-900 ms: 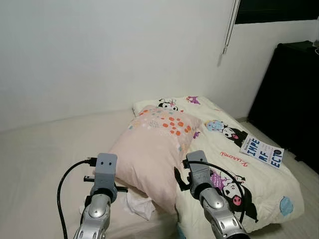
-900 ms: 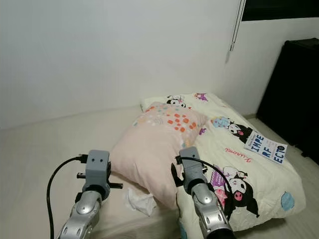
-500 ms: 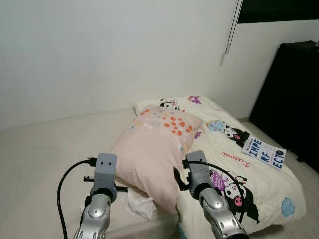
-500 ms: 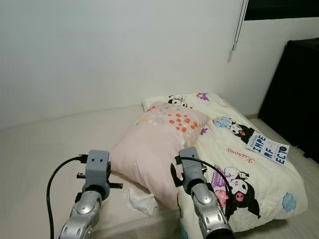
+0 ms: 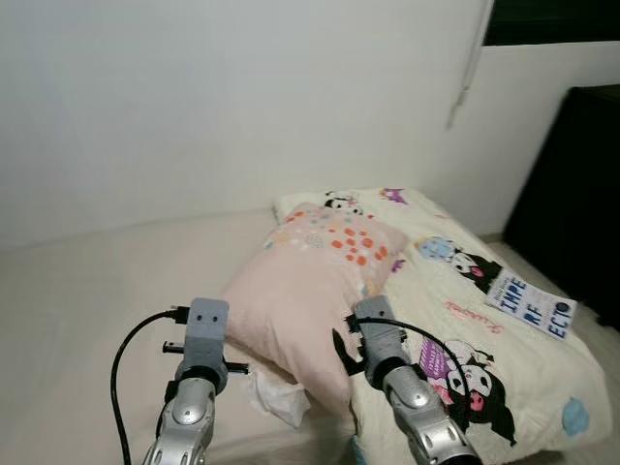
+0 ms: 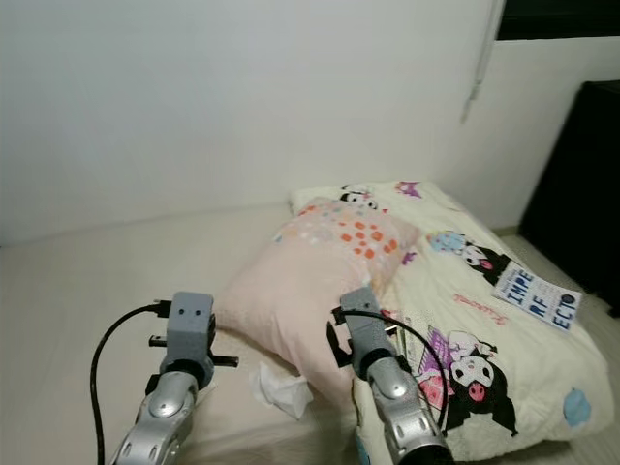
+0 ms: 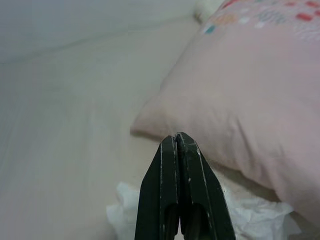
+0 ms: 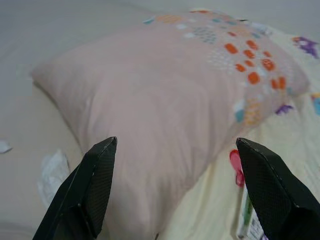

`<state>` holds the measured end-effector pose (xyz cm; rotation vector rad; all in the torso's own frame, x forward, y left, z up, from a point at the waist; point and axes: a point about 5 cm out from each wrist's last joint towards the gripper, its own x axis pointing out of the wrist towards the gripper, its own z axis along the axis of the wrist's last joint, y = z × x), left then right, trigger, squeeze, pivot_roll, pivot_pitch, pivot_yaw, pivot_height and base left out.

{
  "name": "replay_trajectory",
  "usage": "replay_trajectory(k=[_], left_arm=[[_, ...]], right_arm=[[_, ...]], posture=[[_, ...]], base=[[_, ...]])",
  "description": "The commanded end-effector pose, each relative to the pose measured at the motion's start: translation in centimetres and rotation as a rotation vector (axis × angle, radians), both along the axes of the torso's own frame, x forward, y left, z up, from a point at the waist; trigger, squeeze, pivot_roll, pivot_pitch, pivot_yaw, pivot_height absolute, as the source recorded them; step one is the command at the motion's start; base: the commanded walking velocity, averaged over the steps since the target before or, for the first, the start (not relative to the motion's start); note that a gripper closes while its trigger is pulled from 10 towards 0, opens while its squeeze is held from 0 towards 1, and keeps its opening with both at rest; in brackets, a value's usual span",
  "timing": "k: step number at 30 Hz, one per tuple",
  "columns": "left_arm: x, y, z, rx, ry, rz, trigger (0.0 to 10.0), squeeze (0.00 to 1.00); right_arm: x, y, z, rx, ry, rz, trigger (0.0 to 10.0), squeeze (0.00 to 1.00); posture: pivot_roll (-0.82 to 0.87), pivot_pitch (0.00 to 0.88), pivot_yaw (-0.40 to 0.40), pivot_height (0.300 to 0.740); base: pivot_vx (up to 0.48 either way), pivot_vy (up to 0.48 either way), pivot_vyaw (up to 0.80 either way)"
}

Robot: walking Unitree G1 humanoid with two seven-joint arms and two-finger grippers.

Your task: Clean up the room

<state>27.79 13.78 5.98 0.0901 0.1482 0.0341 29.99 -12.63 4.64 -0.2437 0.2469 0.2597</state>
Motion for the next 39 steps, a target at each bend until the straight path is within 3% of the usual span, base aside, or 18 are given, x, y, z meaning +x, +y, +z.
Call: replay_trajectory(k=[1,39], left_arm=[[-0.17,0.03,-0.49,-0.017,0.021,0.013,10.0,0.00],[0.10,0.68,-0.31,-0.020,0.017,0.043,10.0,0.00]], right_arm=[[0.02,-0.07,0.09,-0.007,-0.012,-0.002,10.0,0.00],[0.10,-0.06,0.05,0.023,-0.002,-0.015,10.0,0.00]], posture=[[-0.04,0.000,-0.038,0.740],[-0.03,0.000,-0.040,0.740]], base=[[0.000,0.000,0.80],[0.000,0.000,0.00]])
